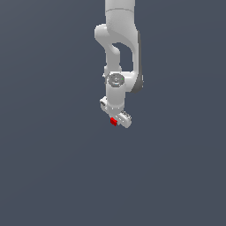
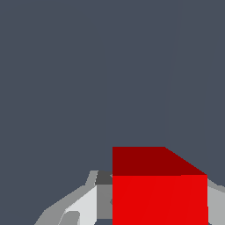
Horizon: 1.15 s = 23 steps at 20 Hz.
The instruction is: Pick up the red cube and move it to a goal position.
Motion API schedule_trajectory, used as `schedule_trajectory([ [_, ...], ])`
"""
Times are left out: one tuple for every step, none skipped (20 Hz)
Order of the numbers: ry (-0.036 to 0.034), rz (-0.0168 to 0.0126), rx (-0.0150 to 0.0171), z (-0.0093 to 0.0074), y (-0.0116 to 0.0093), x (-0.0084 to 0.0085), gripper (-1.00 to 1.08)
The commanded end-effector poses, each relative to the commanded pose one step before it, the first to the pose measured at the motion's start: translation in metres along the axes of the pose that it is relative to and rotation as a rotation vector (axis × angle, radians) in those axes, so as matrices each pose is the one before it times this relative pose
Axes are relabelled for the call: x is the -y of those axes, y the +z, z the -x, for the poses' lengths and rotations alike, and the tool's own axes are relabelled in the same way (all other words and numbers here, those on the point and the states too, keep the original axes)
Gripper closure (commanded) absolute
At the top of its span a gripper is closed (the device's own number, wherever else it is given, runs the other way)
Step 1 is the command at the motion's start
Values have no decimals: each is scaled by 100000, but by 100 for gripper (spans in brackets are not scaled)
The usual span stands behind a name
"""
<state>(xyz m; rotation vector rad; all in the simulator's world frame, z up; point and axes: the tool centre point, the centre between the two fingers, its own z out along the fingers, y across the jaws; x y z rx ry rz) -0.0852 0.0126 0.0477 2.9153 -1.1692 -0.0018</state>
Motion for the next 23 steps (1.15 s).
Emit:
schedule_trajectory([
  [35,-32,-93,-398,-1435,478,108],
  [0,0,0,-175,-665,220,108],
  [0,0,0,-189,-713,236,108],
  [0,0,0,-203,-758,251,108],
  [30,40,-47,-211,-746,242,108],
  [0,0,0,-194,-692,238,108],
  [0,0,0,-184,-639,226,108],
  [0,0,0,-173,-588,213,108],
  [0,0,0,-161,-540,198,108],
  [0,0,0,-148,-493,182,108],
  [0,0,0,-135,-446,165,108],
  [0,0,0,-121,-398,148,108],
  [0,0,0,-107,-350,132,108],
  [0,0,0,-94,-302,115,108],
  [0,0,0,-81,-253,100,108],
  [0,0,0,-68,-204,84,108],
  [0,0,0,-55,-155,69,108],
  [-46,-51,9,-25,-122,65,108],
  [0,0,0,-30,-55,38,108],
  [0,0,0,-17,-5,23,108],
  [-31,-47,40,2,41,13,108],
  [0,0,0,6,72,-5,108],
  [0,0,0,3,27,-3,108],
])
